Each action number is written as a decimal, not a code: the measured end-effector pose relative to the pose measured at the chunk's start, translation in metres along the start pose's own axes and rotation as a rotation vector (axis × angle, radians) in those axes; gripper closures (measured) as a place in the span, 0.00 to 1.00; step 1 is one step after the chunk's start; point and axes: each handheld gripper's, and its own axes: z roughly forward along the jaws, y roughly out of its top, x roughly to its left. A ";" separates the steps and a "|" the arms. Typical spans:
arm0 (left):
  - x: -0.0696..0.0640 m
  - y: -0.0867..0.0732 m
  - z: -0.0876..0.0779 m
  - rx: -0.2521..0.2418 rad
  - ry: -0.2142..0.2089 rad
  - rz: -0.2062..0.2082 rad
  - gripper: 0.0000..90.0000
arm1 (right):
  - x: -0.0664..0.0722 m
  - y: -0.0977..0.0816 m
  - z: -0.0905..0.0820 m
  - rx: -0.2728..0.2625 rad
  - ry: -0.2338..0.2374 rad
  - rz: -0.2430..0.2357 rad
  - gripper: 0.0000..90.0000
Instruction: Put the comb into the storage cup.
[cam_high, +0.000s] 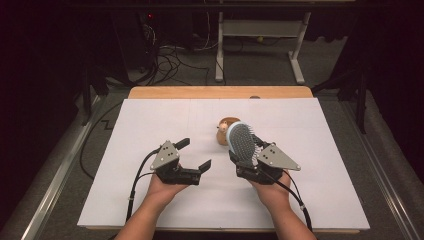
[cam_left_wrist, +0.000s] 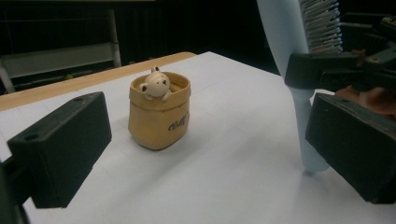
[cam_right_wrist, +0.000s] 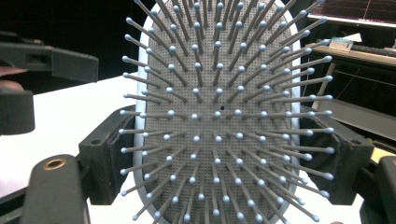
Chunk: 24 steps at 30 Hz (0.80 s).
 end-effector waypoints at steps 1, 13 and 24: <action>0.000 0.000 0.000 0.000 0.000 0.000 0.01 | 0.000 0.000 0.000 0.000 0.000 0.000 0.23; -0.008 0.008 -0.002 -0.009 -0.024 0.009 0.01 | 0.007 0.000 0.001 -0.008 0.023 -0.003 0.23; -0.017 0.015 -0.001 -0.015 -0.037 0.021 0.01 | 0.015 -0.001 0.002 -0.013 0.037 -0.025 0.23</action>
